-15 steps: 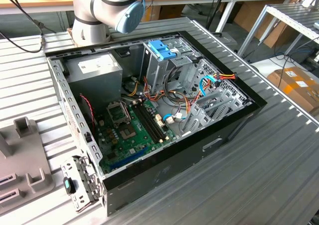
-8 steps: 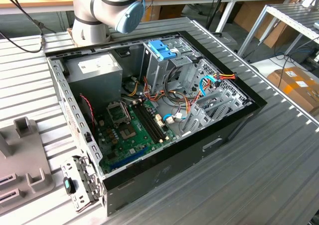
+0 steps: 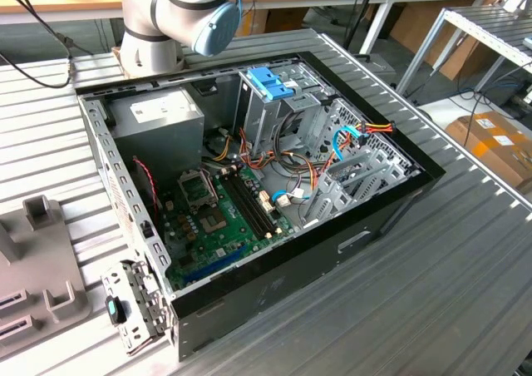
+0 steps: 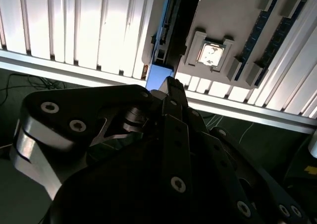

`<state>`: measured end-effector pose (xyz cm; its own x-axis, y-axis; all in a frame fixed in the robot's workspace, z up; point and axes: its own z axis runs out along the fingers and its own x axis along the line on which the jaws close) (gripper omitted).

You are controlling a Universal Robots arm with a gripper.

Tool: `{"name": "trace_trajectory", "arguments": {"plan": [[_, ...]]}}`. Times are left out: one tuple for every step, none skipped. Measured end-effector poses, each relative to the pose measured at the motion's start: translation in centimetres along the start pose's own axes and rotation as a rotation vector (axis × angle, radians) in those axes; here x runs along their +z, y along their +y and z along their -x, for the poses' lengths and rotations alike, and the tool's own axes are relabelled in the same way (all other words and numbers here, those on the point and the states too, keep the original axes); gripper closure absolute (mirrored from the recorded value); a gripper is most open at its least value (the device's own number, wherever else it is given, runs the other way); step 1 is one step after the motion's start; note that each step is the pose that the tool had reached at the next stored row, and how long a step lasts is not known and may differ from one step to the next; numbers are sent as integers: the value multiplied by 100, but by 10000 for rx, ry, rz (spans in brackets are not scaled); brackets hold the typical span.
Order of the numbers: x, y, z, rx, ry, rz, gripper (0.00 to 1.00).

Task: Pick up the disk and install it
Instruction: 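Pick up the disk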

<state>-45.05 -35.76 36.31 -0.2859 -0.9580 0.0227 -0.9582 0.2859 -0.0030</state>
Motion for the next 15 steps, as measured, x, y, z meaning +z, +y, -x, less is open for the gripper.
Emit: {"name": "trace_trajectory", "arguments": {"plan": [[0, 0, 0, -48, 0, -2, 89], [0, 0, 0, -106, 0, -3, 89], [0, 0, 0, -150, 0, -4, 89], [0, -1, 0, -191, 0, -5, 89], [0, -1, 0, -288, 0, -7, 89], [0, -1, 0, -369, 0, -9, 89], [0, -2, 1, -431, 0, -11, 89], [0, -2, 1, -474, 0, -12, 89], [0, -3, 1, -583, 0, -14, 89], [0, -3, 2, -653, 0, -16, 89], [0, -3, 2, -707, -1, -17, 89], [0, -4, 2, -795, -1, -19, 89], [0, -4, 3, -859, -1, -20, 89], [0, -4, 3, -925, -1, -22, 89], [0, -4, 4, -996, -2, -24, 89]]}}
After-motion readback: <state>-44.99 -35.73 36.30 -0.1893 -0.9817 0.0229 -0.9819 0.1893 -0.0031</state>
